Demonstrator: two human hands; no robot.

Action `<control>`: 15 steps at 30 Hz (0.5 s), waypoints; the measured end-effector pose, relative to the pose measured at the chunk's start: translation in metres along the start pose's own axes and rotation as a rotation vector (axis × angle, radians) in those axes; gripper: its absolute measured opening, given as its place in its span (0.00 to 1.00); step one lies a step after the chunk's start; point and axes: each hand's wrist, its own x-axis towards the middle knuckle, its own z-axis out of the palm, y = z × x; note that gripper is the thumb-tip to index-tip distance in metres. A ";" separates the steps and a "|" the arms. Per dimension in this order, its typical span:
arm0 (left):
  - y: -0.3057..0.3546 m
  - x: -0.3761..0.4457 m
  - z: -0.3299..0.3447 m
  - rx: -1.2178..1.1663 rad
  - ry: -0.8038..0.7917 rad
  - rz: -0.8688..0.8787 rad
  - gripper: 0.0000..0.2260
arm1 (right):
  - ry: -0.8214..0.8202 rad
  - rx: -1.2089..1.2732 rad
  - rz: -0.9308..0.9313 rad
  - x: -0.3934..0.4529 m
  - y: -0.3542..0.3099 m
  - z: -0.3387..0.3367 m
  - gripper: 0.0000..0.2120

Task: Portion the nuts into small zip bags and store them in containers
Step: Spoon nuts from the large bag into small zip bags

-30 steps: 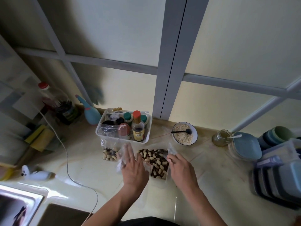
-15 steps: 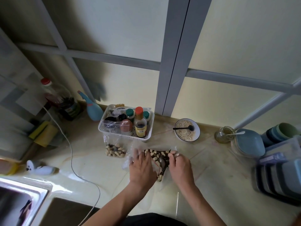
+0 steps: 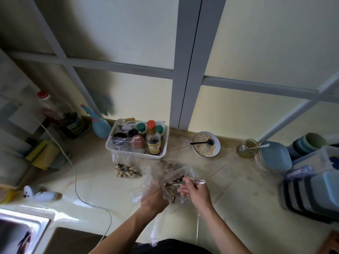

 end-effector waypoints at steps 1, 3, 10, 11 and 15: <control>-0.001 0.001 0.000 -0.002 -0.010 0.013 0.21 | -0.011 0.031 0.026 -0.002 0.000 0.002 0.09; 0.000 0.000 -0.001 -0.017 0.009 0.052 0.12 | -0.012 0.068 0.059 -0.001 0.001 0.002 0.09; -0.015 0.018 0.010 -0.129 0.048 0.108 0.14 | 0.052 0.020 -0.009 0.000 -0.018 -0.015 0.12; -0.015 0.020 0.011 -0.145 0.029 0.114 0.12 | 0.059 0.013 -0.020 0.000 -0.023 -0.019 0.12; -0.018 0.026 0.017 -0.312 0.064 0.064 0.19 | 0.077 -0.045 -0.065 0.001 -0.039 -0.033 0.12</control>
